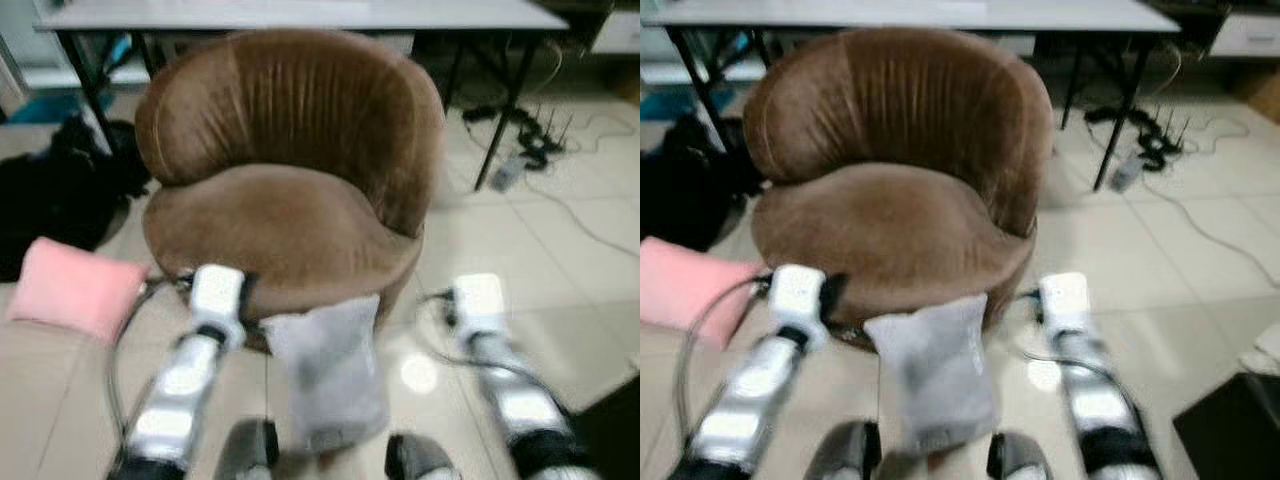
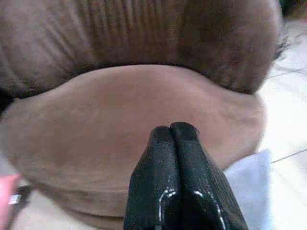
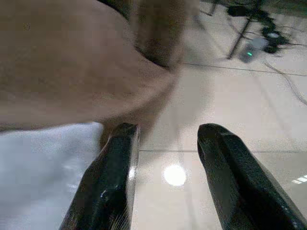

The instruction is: Move the pillow to the sofa from floor

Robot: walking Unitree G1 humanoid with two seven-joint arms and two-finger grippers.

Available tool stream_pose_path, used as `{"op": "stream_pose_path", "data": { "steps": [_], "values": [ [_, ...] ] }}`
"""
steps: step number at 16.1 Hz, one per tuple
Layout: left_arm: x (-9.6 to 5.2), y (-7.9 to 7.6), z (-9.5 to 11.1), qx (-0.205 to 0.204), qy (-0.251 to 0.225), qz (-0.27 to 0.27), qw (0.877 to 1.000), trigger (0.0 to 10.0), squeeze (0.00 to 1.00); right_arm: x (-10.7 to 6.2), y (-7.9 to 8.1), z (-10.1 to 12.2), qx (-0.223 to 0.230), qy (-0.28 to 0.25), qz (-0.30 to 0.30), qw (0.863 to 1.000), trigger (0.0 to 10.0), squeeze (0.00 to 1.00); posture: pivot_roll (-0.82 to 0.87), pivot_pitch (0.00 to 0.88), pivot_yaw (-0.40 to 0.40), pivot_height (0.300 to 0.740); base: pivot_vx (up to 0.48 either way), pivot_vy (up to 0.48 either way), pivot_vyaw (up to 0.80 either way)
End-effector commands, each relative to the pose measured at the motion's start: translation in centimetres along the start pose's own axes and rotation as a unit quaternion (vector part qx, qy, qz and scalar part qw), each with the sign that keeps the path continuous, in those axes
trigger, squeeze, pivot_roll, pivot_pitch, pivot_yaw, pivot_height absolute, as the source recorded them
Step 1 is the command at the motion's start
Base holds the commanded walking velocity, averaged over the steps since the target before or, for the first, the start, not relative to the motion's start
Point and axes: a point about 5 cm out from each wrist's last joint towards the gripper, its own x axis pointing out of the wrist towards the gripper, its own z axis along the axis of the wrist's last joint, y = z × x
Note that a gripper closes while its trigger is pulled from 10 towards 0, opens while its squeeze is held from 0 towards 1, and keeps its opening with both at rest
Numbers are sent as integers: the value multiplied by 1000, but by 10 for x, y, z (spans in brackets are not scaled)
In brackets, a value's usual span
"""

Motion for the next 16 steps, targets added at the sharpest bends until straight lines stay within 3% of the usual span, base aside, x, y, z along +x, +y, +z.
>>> {"op": "stream_pose_path", "data": {
  "steps": [1, 3, 12, 16],
  "values": [
    [4, -8, 5, -1, -8, -11, 1000, 10000, 0, -1, -14, -1, -4, 2, -16, 1000, 10000, 0, 29, 0, 10, 621, 247, 0, 0],
    [5, -8, 4, 4, -6, -4, 1000, 10000, 0, 0, -13, -1, -5, 3, -11, 1000, 10000, 0, 31, 0, 6, 621, 0, 0, 0],
    [4, -8, 3, 5, -5, -3, 1000, 10000, 0, -1, -12, -2, -5, 4, -10, 1000, 10000, 0, 30, 0, 6, 532, 0, 0, 0],
    [3, -7, 3, 5, -4, -1, 1000, 10000, 0, -1, -12, -2, -6, 3, -9, 1000, 10000, 0, 30, 0, 5, 532, 0, 0, 0]
  ]
}}
